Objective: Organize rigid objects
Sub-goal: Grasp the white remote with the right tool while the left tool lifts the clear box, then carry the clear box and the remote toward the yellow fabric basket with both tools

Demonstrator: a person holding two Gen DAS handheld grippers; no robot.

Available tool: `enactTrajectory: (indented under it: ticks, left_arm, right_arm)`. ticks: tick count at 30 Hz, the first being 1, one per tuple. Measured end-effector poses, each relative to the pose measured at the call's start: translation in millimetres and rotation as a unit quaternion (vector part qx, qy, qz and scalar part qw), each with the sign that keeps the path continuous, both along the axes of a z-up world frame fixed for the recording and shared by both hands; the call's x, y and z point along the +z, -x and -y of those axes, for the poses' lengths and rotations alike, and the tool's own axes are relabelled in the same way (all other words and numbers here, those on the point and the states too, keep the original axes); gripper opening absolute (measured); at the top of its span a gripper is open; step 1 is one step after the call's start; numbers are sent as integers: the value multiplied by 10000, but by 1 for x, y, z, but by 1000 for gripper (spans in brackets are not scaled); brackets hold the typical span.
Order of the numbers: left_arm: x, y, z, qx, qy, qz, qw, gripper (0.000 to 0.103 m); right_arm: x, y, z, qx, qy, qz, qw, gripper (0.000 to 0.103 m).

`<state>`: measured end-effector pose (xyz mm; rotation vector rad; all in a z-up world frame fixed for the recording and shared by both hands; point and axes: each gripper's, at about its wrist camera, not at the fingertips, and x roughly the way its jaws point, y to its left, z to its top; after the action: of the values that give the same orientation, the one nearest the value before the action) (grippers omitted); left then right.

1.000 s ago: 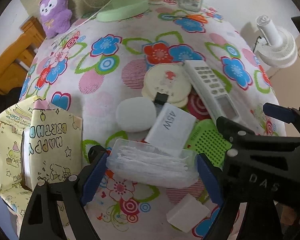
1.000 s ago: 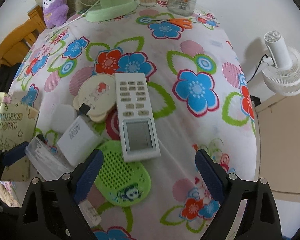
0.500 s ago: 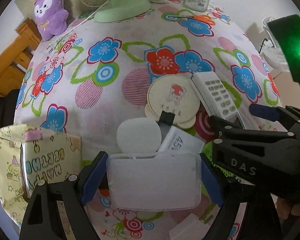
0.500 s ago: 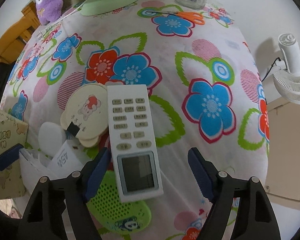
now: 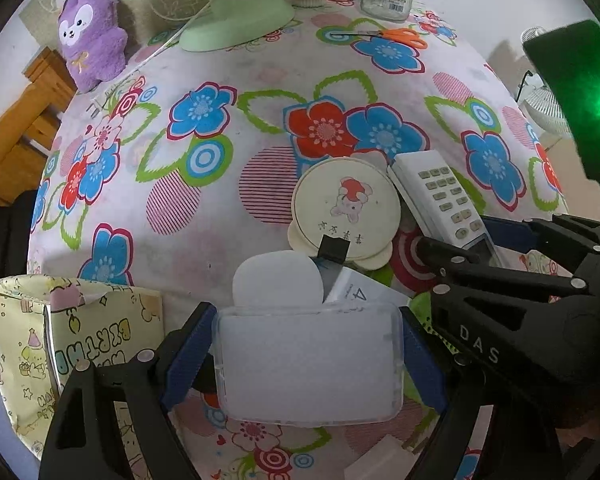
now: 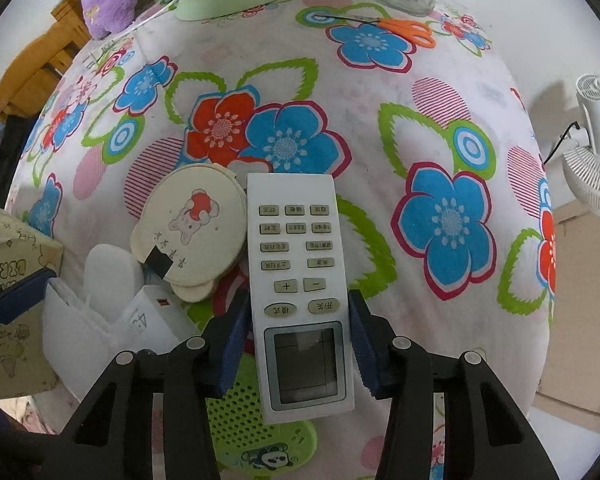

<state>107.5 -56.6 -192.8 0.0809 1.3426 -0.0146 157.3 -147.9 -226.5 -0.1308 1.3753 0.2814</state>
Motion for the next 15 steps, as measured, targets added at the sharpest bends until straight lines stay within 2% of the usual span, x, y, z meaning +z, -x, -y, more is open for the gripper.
enactTrajectory:
  ticks: [15]
  left_arm:
    - [22,26,9,-57,-45,250,9997,89]
  right_arm:
    - [34,33,5,-28,-48,302,9995,50]
